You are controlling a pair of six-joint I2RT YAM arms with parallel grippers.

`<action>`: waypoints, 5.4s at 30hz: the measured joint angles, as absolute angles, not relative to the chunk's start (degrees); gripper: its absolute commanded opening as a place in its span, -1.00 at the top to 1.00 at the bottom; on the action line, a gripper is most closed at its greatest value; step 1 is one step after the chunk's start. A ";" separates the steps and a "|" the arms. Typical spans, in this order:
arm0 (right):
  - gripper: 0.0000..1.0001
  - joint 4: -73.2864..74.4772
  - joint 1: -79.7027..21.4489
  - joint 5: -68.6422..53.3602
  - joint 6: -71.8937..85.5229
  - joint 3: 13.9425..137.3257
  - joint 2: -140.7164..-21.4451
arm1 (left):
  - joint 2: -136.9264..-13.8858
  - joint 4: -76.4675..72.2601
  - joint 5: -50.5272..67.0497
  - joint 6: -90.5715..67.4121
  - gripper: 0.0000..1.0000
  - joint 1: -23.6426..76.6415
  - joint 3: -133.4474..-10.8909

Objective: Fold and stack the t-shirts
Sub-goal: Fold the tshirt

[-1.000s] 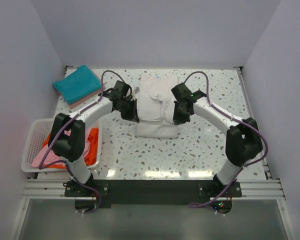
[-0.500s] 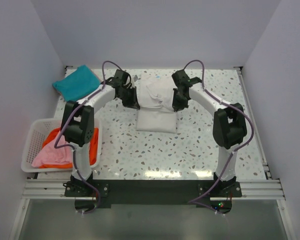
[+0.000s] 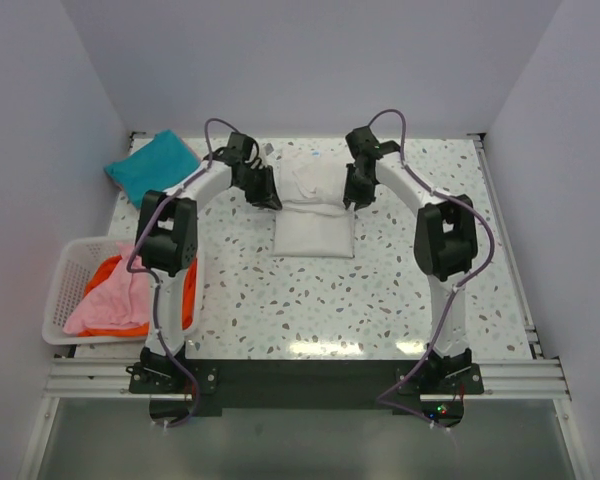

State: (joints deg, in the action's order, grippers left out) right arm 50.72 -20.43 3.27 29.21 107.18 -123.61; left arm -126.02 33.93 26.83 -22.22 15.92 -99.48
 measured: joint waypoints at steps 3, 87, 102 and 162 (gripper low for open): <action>-0.20 51.37 -19.77 3.33 28.05 109.54 -125.14 | -126.19 33.80 26.17 -22.92 -0.19 15.33 -100.44; 0.94 45.84 -22.65 11.25 27.14 108.27 -129.36 | -131.17 28.75 18.65 -19.46 0.84 18.85 -105.45; -0.13 45.84 -22.41 12.97 26.81 107.63 -128.92 | -131.20 29.21 14.20 -20.40 -0.13 18.85 -105.45; -0.27 33.85 -25.78 10.44 34.17 111.07 -132.44 | -106.59 0.95 24.38 -21.96 -0.27 27.27 -59.35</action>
